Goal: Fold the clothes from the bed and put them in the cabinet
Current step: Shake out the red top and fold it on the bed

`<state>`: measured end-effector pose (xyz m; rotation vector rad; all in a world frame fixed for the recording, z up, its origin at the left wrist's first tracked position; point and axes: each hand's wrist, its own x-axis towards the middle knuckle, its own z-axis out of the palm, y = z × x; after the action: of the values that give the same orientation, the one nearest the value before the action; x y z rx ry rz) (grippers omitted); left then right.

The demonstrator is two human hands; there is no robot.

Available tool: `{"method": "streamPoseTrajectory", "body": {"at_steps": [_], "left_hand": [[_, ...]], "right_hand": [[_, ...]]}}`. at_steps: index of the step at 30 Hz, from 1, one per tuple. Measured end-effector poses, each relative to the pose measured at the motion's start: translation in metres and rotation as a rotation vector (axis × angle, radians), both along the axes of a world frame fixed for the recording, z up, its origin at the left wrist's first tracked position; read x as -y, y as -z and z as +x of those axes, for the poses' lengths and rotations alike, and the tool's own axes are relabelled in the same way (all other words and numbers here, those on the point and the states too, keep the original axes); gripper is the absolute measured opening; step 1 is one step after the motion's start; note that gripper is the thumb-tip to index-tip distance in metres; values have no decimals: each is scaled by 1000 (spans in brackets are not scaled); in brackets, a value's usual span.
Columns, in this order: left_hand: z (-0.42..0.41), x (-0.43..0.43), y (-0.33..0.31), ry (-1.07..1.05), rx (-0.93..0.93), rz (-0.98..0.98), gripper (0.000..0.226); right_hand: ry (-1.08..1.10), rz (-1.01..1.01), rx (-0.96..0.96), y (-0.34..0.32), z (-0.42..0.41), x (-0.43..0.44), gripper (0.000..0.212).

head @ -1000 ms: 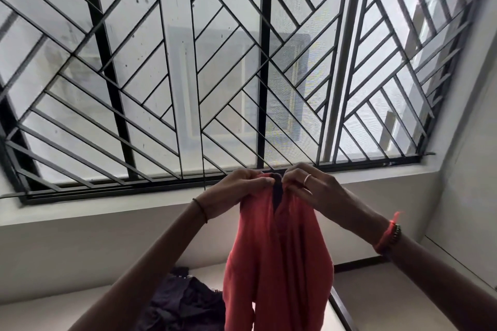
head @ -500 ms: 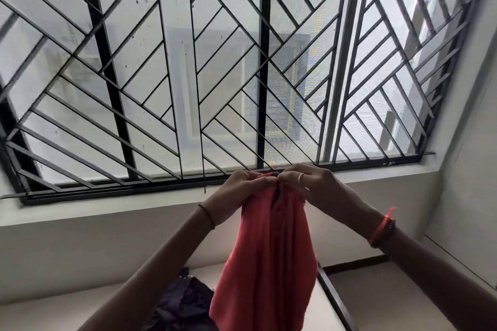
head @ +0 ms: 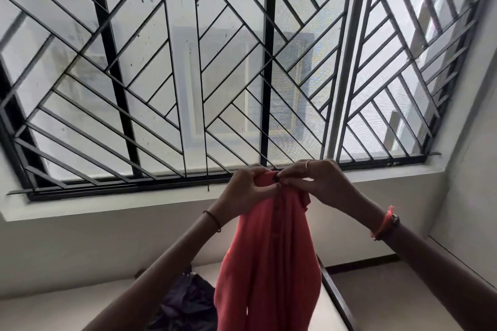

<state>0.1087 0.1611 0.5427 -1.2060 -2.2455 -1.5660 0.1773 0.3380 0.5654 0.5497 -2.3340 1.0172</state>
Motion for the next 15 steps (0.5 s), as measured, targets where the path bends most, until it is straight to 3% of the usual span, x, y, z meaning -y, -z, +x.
{"method": "streamPoseTrajectory", "body": {"at_steps": [6,15], "left_hand": [[-3,-1,4,-3,-2,24,35],[-4,0,6,90,76,27,8]], "right_hand": [[38,22,98,-10,4,-1,19],[-1,78,204,-15,8,-6,14]]}}
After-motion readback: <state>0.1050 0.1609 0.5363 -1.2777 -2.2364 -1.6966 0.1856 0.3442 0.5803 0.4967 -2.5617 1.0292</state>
